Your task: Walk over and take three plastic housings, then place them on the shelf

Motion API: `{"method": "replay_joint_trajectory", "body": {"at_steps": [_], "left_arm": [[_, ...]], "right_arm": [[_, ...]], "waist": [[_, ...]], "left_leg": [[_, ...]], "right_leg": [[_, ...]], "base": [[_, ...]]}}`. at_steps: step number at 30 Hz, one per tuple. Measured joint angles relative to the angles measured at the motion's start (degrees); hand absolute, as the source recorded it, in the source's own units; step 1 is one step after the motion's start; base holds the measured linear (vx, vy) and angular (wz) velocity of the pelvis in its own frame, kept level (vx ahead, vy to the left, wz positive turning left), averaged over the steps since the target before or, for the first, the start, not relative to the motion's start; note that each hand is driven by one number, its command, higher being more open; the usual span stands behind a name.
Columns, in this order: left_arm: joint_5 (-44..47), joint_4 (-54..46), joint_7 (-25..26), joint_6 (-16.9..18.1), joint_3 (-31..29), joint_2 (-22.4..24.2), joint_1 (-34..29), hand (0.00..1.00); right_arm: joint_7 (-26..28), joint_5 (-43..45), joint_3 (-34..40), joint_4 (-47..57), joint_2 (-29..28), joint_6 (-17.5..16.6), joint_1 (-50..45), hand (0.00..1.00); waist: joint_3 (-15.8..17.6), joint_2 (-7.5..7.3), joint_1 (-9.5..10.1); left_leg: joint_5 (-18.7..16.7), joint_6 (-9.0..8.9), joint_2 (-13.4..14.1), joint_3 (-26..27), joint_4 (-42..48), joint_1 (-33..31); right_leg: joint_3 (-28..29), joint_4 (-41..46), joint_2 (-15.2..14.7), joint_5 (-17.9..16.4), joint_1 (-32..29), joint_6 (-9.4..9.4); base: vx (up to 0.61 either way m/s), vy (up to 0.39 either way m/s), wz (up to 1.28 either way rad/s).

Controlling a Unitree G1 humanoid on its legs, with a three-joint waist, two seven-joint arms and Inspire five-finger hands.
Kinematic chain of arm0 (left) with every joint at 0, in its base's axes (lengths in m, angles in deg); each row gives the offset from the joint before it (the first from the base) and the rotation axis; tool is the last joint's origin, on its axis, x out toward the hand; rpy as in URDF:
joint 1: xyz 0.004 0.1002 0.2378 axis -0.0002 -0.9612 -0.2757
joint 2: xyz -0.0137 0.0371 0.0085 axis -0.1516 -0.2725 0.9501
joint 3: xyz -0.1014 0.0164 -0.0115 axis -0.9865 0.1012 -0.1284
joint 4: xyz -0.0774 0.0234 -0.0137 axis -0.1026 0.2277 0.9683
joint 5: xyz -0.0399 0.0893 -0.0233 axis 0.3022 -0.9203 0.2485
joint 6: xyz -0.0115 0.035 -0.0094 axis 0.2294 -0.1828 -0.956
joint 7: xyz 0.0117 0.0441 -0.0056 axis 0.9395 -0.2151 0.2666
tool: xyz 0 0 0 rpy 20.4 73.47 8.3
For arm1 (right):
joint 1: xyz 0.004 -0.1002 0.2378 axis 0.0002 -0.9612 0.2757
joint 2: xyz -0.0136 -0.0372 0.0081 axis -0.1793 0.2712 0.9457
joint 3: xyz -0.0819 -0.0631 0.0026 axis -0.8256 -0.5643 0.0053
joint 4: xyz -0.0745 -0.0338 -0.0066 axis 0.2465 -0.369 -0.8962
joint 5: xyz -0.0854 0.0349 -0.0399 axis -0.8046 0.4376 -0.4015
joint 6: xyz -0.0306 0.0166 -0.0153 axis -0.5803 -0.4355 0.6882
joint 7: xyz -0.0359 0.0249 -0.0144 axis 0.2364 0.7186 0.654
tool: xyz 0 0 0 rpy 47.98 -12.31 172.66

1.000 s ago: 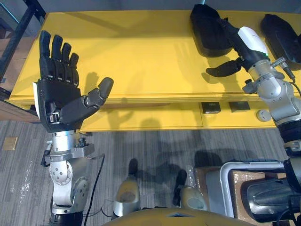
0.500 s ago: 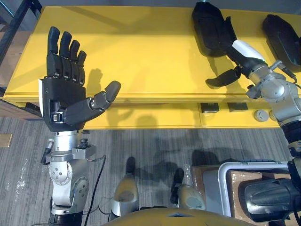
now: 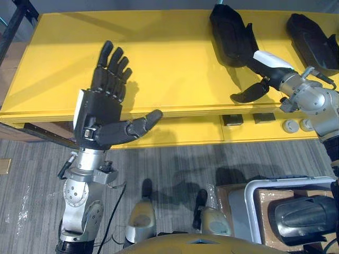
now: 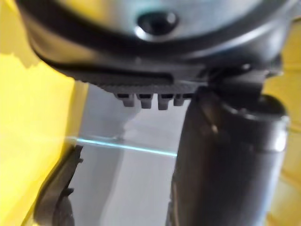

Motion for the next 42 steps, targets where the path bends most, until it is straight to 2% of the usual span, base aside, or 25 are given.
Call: {"method": "replay_joint_trajectory", "body": {"at_steps": [10,16,23,30,33,38,42], "left_arm": [[-0.08,0.29,1.08,-1.55,4.77,-1.81,1.89,1.0],[-0.32,0.81,1.3,-2.88,5.39,-1.81,1.99,1.0],[-0.86,4.34,1.36,-5.33,8.72,-1.8,2.86,1.0],[-0.87,4.76,1.39,-6.23,8.87,-1.71,2.77,1.0],[-0.87,5.54,1.34,-6.23,8.88,-1.59,2.65,1.0],[-0.86,7.01,0.9,-6.23,9.73,-1.02,1.01,1.0],[-0.84,7.32,0.25,-6.21,10.02,0.43,-0.53,1.0]], "right_arm": [[1.05,-0.04,-1.86,3.32,0.0,-0.57,-0.75,1.0],[2.18,-0.04,-2.57,4.14,0.0,-0.55,-0.83,1.0],[3.81,-0.08,-2.91,4.73,0.0,-0.53,-1.89,1.0],[4.06,-1.17,-3.52,4.73,0.0,-0.56,-3.6,1.0],[2.12,-3.18,-4.18,4.72,-0.01,-0.91,-4.14,1.0],[-7.08,-5.81,-3.89,4.78,-0.01,-3.04,-4.15,1.0],[-12.42,-5.25,1.84,8.66,-0.27,-4.21,-4.24,1.0]], "waist": [[-0.13,0.22,-0.14],[-0.32,0.5,-0.08],[-2.29,1.25,-0.08],[-3.39,1.25,-0.02],[-4.38,1.39,-0.06],[-6.07,1.54,-0.61],[-7.07,1.58,-1.42]], "left_leg": [[-0.53,-0.13,0.0,1.3,0.02,1.43],[-0.88,0.3,-0.03,1.91,0.0,2.05],[-0.47,0.31,-0.04,2.14,0.02,2.22],[-0.77,-0.02,-0.05,2.3,-0.03,3.21],[-0.74,0.0,-0.06,2.39,-0.19,3.25],[-0.4,0.29,-0.04,2.54,-0.19,3.31],[-0.42,0.27,-0.01,2.74,-0.09,3.41]], "right_leg": [[1.26,0.05,-0.01,0.07,0.55,0.11],[1.85,0.04,-0.01,0.07,0.85,0.12],[2.02,0.01,-0.01,0.09,0.85,0.11],[2.16,-0.12,-0.01,0.09,1.85,0.11],[2.22,-0.19,-0.01,0.09,1.86,0.11],[2.38,-0.5,0.06,0.14,1.9,0.1],[2.63,-1.1,0.18,0.33,2.09,0.26]], "base": [[0.0,-0.003,-0.07],[-0.01,-0.003,-0.05],[0.0,0.0,0.0],[0.0,-0.001,0.0],[0.0,0.0,0.0],[0.0,0.0,0.0],[0.0,-0.001,-0.01]]}}
